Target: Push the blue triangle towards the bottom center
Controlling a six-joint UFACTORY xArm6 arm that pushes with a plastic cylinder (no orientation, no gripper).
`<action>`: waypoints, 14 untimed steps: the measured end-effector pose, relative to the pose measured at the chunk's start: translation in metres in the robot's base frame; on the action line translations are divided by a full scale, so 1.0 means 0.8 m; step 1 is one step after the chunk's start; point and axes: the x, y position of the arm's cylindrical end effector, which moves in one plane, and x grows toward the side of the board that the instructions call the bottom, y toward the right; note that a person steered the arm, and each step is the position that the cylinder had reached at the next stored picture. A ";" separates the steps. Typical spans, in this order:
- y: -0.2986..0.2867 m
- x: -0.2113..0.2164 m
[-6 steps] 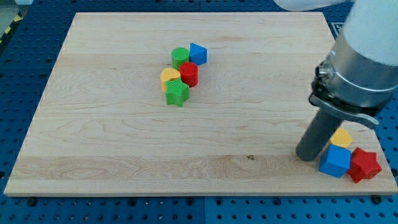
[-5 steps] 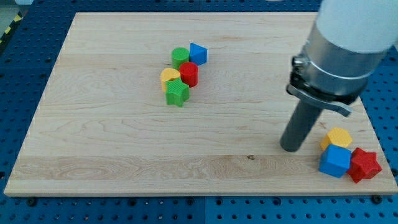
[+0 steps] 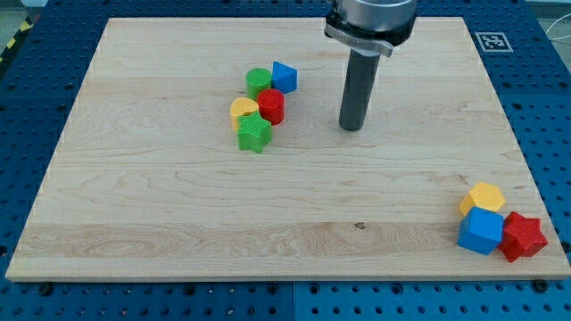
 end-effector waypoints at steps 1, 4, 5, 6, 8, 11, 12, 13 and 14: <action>-0.011 -0.030; -0.076 -0.111; -0.082 -0.139; -0.099 -0.148; -0.113 -0.124; -0.089 -0.025; -0.079 0.013; -0.070 0.052; -0.060 0.092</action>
